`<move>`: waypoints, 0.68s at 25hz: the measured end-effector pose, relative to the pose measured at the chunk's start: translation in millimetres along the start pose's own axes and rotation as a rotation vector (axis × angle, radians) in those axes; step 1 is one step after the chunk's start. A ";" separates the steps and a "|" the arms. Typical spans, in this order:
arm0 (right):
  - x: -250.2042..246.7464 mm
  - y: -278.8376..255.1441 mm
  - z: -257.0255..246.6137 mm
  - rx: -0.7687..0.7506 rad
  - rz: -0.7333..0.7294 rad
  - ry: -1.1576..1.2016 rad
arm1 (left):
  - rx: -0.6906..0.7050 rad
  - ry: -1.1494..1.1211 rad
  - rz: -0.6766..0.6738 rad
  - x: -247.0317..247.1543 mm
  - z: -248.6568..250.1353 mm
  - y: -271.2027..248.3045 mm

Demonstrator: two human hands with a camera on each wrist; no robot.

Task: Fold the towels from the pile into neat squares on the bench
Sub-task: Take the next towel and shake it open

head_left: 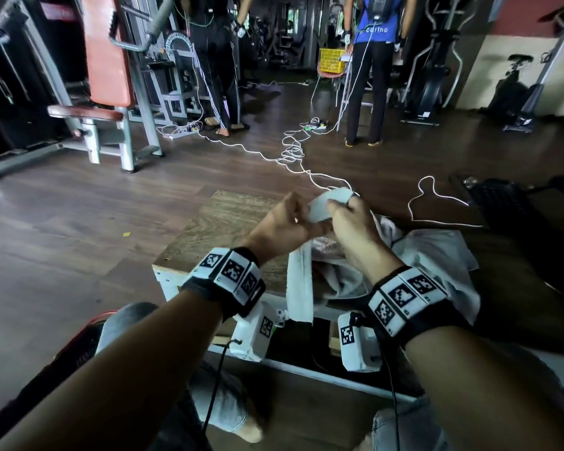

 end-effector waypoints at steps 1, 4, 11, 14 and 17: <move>-0.4 -1.0 -0.3 0.026 -0.017 0.029 | -0.010 0.088 -0.024 3.4 -10.4 -5.4; -0.1 -10.3 -5.6 0.042 -0.141 0.182 | 0.000 0.387 0.032 4.8 -24.5 -8.9; -32.6 1.0 -11.5 -0.297 0.081 -0.284 | 0.033 0.342 0.132 -15.3 -12.2 11.8; -20.0 0.3 -12.2 -0.438 -0.110 -0.450 | 0.140 0.312 0.012 -6.2 -6.5 24.8; -20.8 7.9 -10.5 -0.412 -0.057 -0.433 | 0.190 0.321 -0.078 1.8 -15.2 30.3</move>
Point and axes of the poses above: each hand's wrist, its own y-axis towards the middle knuckle, its own x-axis out of the palm, z = x × y, the point moved 4 cm from there along y, towards the middle knuckle, and after that the axes turned 11 degrees about x, right-handed, at the moved point
